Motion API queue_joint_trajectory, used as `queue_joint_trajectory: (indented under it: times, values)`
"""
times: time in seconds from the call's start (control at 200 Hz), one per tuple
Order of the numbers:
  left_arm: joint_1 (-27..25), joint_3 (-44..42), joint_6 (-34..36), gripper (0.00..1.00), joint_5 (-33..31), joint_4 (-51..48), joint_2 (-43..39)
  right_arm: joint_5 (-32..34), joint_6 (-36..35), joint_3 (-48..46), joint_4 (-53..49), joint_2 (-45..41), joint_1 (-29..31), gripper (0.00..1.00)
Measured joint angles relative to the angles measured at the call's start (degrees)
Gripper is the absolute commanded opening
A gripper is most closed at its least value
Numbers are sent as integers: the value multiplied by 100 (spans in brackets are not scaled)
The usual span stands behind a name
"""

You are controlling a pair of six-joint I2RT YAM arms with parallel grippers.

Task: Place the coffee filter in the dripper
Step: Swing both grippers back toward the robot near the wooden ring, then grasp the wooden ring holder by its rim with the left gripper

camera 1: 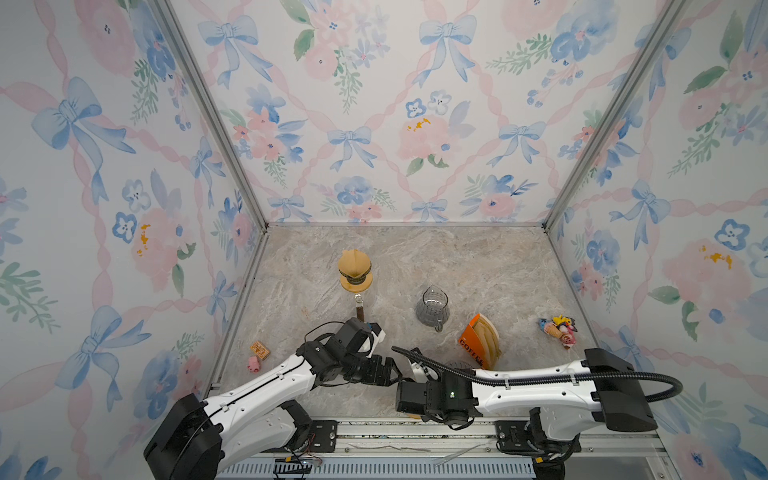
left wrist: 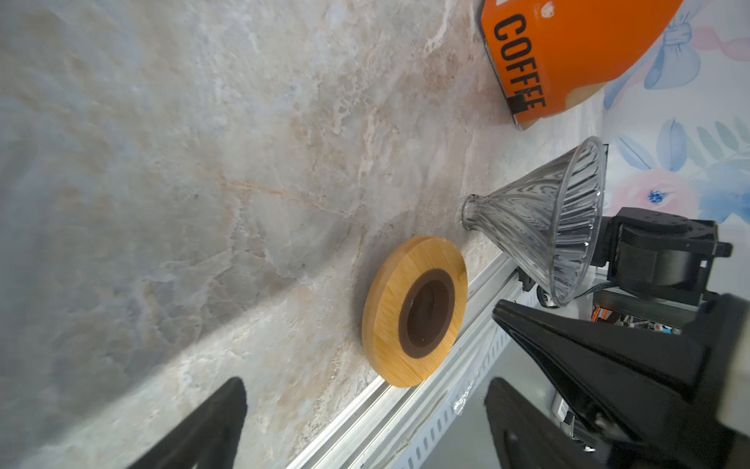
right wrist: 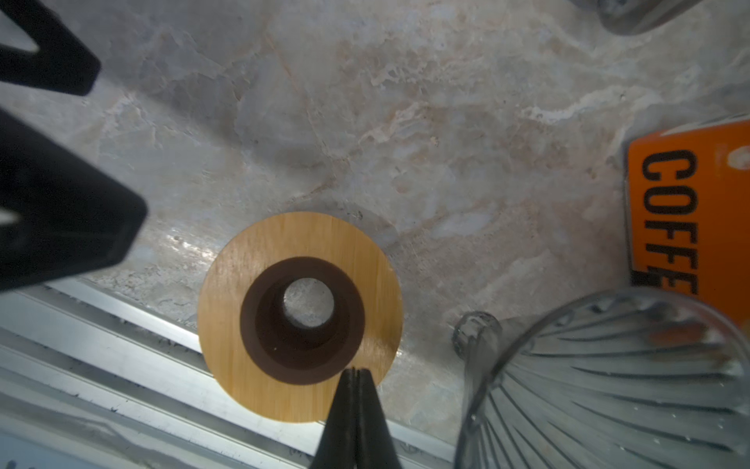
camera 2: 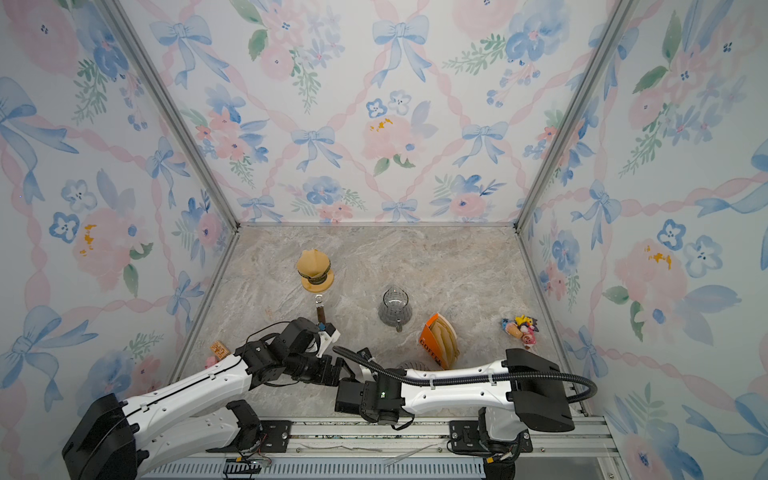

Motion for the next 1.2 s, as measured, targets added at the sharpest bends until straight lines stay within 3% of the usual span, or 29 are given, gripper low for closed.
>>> queue_joint_trajectory:
  times: [0.67,1.04,1.2]
  values:
    - [-337,-588,-654,71,728,1757,1123,-243,299,-396,227,352,11,1]
    - [-564,-848,-1178,52,1025,2876,1537,-247,417,-476,295,417,46,0]
    - [-745,-846,-1360,38,1049,3195,1703,-247,444,-476,295,417,46,0]
